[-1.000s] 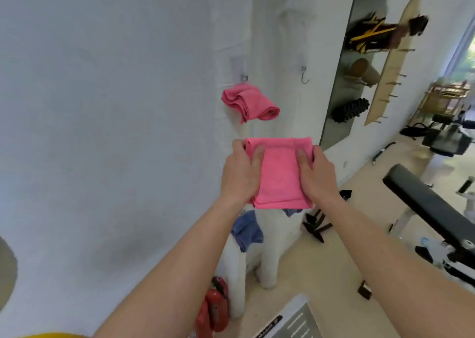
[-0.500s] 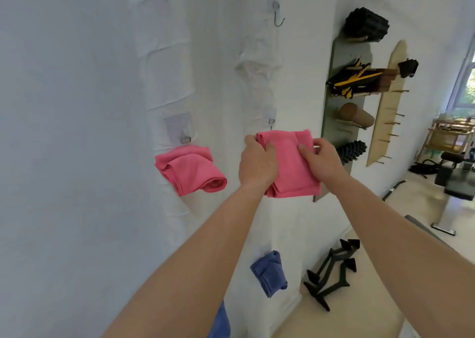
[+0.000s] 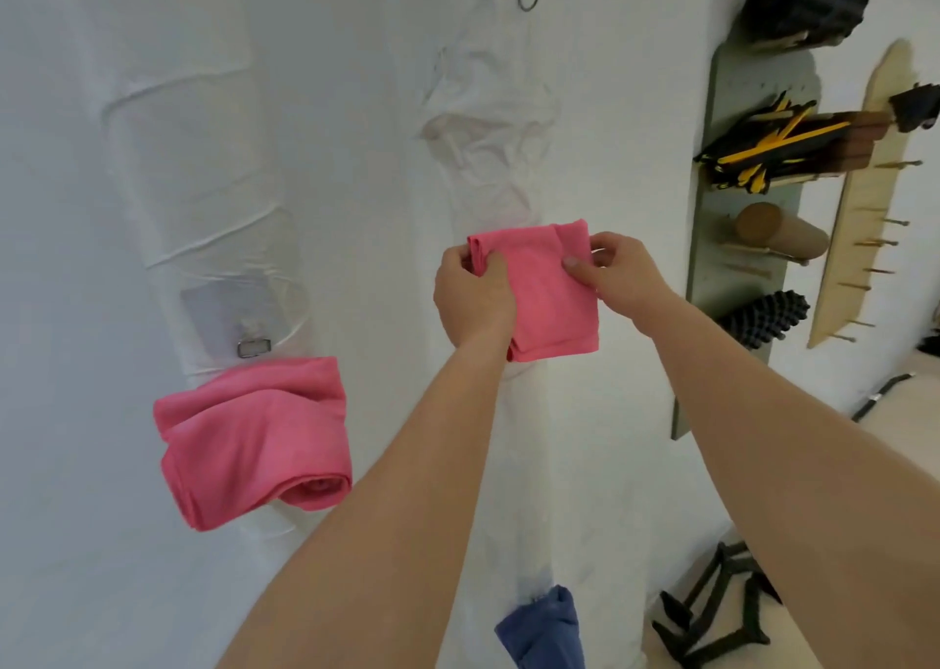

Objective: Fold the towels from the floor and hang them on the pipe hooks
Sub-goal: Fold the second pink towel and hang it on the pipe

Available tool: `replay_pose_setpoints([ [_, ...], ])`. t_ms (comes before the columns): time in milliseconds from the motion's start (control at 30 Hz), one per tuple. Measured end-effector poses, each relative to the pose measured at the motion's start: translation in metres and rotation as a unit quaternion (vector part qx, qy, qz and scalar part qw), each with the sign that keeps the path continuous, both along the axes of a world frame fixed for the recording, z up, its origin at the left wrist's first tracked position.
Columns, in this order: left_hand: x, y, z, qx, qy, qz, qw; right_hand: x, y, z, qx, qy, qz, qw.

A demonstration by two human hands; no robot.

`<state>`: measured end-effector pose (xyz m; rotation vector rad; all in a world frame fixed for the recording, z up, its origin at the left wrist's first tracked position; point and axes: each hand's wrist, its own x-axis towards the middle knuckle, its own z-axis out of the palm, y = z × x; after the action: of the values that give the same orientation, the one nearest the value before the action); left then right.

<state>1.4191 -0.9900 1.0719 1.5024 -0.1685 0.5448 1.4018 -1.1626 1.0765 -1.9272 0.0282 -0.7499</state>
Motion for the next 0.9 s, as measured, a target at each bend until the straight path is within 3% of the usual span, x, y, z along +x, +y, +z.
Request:
replay_pose_setpoints([
  [267, 0.027, 0.007, -0.038, -0.001, 0.031, -0.01, 0.999, 0.022, -0.003, -0.029, 0.022, 0.038, 0.045, 0.998],
  [400, 0.026, 0.012, -0.074, -0.095, 0.139, -0.113, 0.979, 0.017, 0.002, -0.063, 0.11, 0.119, 0.064, 0.985],
  [500, 0.019, 0.012, -0.085, -0.138, 0.182, -0.173, 0.958, 0.008, 0.008, -0.065, 0.156, 0.08, 0.077, 0.982],
  [567, 0.021, 0.014, -0.079, -0.108, 0.148, -0.124, 0.975, 0.005, 0.008, -0.055, 0.115, 0.026, 0.044, 0.992],
  [667, 0.018, 0.022, -0.066, 0.054, 0.02, -0.003, 0.998, 0.0, 0.003, -0.04, 0.041, -0.019, 0.018, 0.999],
  [800, 0.011, 0.022, -0.065, 0.236, -0.155, 0.118, 0.952, -0.009, 0.006, -0.028, -0.058, 0.011, -0.001, 0.998],
  [900, 0.009, 0.016, -0.062, 0.274, -0.196, 0.094, 0.937, -0.007, 0.012, -0.02, -0.134, 0.015, -0.038, 0.99],
])
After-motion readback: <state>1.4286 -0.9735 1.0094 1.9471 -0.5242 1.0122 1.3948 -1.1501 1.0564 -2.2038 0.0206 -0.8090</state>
